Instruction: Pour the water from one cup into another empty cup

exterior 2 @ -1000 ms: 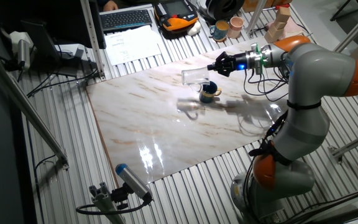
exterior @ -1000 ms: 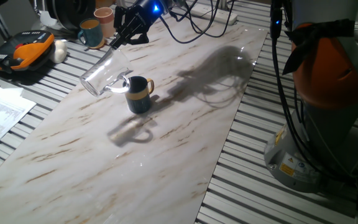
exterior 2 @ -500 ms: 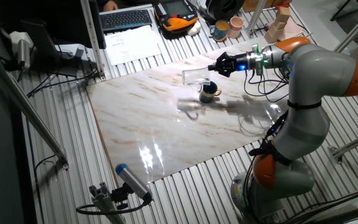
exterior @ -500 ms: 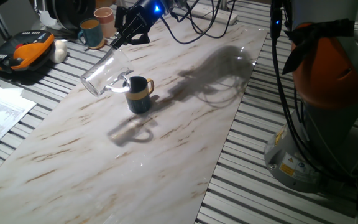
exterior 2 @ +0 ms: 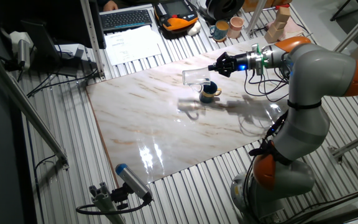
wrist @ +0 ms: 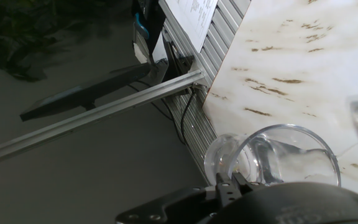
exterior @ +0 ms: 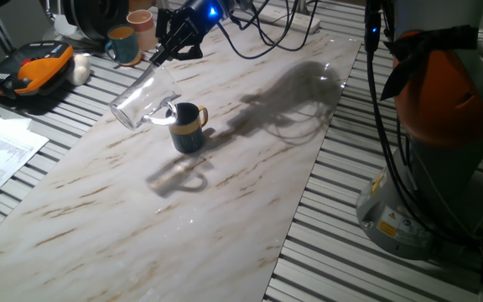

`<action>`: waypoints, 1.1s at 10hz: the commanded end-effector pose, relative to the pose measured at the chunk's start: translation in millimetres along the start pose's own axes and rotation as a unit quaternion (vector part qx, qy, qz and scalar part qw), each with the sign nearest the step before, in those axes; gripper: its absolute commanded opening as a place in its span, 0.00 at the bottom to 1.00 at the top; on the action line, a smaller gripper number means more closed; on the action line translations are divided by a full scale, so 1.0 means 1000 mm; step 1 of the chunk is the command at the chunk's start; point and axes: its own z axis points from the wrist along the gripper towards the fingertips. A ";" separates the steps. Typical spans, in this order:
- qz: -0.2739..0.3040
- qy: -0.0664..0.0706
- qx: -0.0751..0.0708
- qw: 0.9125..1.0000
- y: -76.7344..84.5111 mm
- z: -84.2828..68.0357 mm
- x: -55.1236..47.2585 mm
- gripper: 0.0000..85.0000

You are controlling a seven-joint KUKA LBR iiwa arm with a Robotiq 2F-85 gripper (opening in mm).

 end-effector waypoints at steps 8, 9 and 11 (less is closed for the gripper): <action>-0.004 0.002 -0.005 1.000 -0.003 -0.003 0.001 0.00; -0.005 0.002 -0.004 1.000 -0.004 -0.003 0.001 0.00; -0.005 0.002 -0.006 1.000 -0.004 -0.003 0.001 0.00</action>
